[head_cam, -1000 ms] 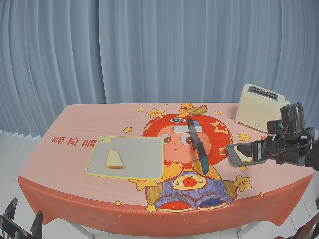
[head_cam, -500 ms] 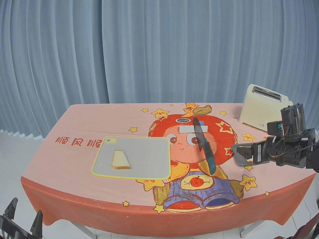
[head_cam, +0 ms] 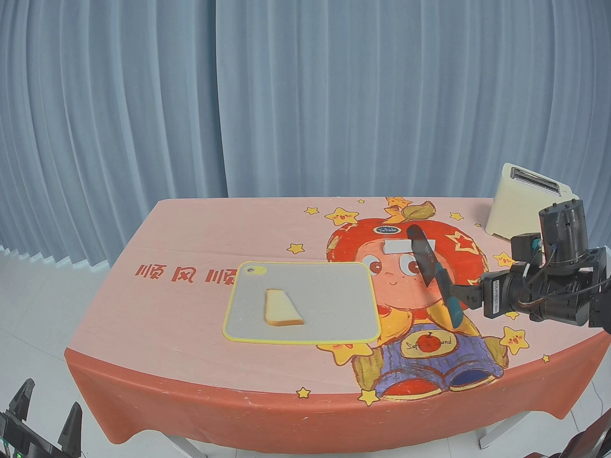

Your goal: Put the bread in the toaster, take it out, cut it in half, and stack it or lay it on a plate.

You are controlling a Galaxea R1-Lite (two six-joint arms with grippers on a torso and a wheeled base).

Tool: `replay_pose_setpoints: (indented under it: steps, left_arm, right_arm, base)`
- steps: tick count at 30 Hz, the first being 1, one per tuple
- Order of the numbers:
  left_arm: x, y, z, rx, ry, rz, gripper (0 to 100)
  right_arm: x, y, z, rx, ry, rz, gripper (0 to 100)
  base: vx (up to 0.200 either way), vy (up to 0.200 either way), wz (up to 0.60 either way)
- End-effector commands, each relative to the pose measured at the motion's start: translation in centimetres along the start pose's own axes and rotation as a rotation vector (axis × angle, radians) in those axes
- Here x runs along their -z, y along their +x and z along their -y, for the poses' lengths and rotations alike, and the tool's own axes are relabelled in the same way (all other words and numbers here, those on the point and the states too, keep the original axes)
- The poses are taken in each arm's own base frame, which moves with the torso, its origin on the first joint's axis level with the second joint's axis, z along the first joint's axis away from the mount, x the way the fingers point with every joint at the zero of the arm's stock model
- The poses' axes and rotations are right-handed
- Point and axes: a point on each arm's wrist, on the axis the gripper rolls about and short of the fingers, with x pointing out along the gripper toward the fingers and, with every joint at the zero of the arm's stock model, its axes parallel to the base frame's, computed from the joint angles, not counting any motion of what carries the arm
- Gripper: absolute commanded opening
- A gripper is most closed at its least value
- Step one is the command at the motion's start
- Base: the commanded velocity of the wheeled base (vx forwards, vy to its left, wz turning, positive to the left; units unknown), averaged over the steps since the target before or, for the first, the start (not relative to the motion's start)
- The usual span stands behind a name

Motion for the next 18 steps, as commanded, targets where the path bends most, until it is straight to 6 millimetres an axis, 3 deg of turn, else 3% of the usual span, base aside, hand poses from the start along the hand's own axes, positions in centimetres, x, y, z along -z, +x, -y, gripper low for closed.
replay_pose_setpoints:
  steps: [1, 10, 18]
  left_arm:
    - [0.5, 0.1, 0.0, 0.0, 0.0, -0.017, 100]
    - [0.5, 0.1, 0.0, 0.0, 0.0, -0.017, 100]
    - [0.5, 0.1, 0.0, 0.0, 0.001, -0.019, 100]
  right_arm:
    - [0.2, -0.1, 0.0, -0.002, -0.004, -0.004, 100]
    - [0.6, -0.1, -0.5, -0.021, -0.033, -0.012, 100]
    - [1.1, -0.3, -1.1, -0.039, -0.05, -0.022, 100]
  base:
    - [0.0, 0.2, 0.0]
    - [0.0, 0.2, 0.0]
    - [0.0, 0.0, 0.0]
